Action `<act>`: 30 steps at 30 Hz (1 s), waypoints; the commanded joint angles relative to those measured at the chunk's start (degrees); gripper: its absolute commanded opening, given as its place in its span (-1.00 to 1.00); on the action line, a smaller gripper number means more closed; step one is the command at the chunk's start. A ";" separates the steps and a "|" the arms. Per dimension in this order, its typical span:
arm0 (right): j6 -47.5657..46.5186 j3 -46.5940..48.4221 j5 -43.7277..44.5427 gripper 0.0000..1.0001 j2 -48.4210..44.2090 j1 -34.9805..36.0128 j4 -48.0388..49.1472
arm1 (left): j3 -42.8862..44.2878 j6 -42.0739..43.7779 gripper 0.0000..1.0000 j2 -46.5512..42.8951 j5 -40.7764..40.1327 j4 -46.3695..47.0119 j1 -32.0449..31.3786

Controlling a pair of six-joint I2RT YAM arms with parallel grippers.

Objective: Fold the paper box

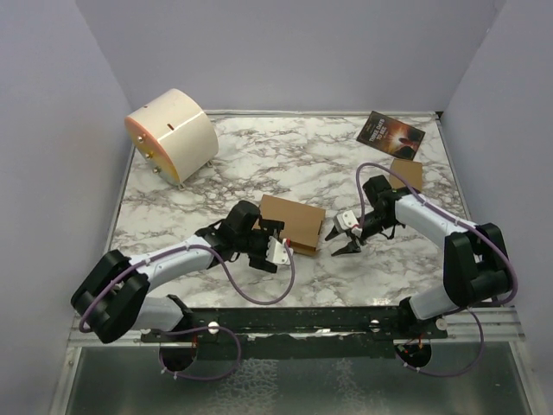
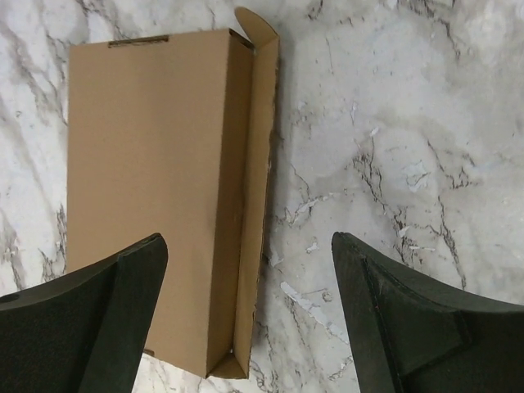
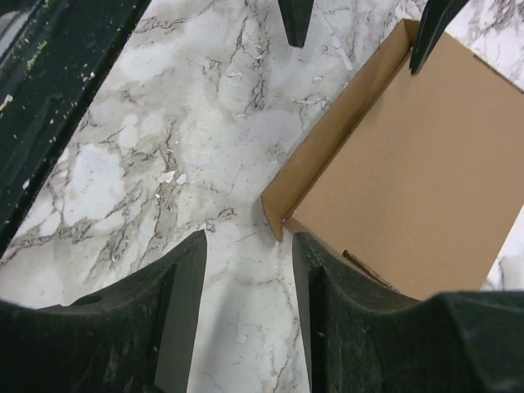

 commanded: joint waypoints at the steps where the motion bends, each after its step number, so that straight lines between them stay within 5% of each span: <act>1: -8.32 -0.58 -2.01 -0.06 -1.69 0.27 -1.23 | 1.61 10.15 0.68 3.52 1.09 -2.06 -0.15; 15: -14.98 -1.42 -3.16 -0.07 -1.69 0.27 -3.70 | -2.54 11.50 0.63 8.74 -6.68 11.28 -0.15; 30: -20.98 -3.60 -1.83 -0.12 -2.49 0.75 -2.84 | -1.58 10.78 0.24 10.80 -5.60 9.23 -0.14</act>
